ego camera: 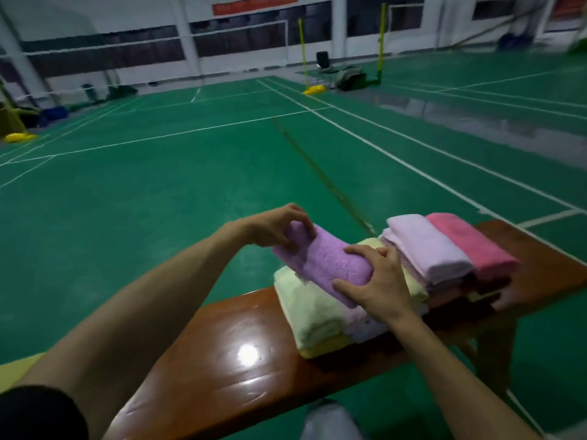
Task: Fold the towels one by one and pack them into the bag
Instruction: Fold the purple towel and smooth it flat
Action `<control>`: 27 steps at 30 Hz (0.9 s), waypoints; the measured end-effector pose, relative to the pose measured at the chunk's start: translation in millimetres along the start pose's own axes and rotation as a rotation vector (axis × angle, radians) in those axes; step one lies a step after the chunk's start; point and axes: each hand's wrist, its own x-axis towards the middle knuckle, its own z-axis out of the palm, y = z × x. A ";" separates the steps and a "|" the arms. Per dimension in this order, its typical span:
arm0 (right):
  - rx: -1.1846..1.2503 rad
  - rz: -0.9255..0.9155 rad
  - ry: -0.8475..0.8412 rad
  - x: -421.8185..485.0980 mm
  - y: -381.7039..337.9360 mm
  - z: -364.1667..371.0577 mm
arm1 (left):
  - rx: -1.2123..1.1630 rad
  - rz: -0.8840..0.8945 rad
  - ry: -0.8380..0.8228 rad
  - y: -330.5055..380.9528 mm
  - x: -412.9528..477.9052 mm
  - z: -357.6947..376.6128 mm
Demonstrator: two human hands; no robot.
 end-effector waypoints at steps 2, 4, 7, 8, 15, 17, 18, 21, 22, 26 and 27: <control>-0.016 0.057 0.093 5.4 15.5 -9.6 | 0.051 0.027 -0.023 13.7 47.5 5.5; -0.037 0.128 0.160 8.5 31.7 -17.1 | 0.094 0.058 -0.052 26.1 88.1 17.0; -0.056 0.199 0.253 10.6 54.1 -23.6 | 0.116 0.094 -0.070 45.5 129.6 38.7; -0.060 0.213 0.273 11.1 61.0 -23.9 | 0.115 0.111 -0.060 48.6 138.7 45.6; -0.272 0.363 0.080 17.7 75.1 -24.8 | 0.141 0.081 -0.084 31.6 167.7 94.5; -0.413 0.371 0.113 21.0 69.8 -35.2 | 0.144 0.114 -0.013 28.6 166.4 98.8; -0.449 0.350 0.182 23.8 68.7 -39.9 | 0.102 0.144 0.053 29.2 165.7 99.3; -0.517 0.235 0.290 37.0 76.6 -35.6 | 0.001 0.152 0.085 33.8 159.1 102.2; -0.536 0.234 0.230 39.7 80.7 -29.0 | 0.011 0.132 0.012 33.5 157.1 106.0; -0.586 0.353 0.020 31.6 103.9 -2.8 | 0.031 0.072 -0.143 23.3 151.6 124.2; -0.593 0.358 0.021 28.6 108.5 -0.2 | 0.023 0.059 -0.137 18.8 151.3 127.9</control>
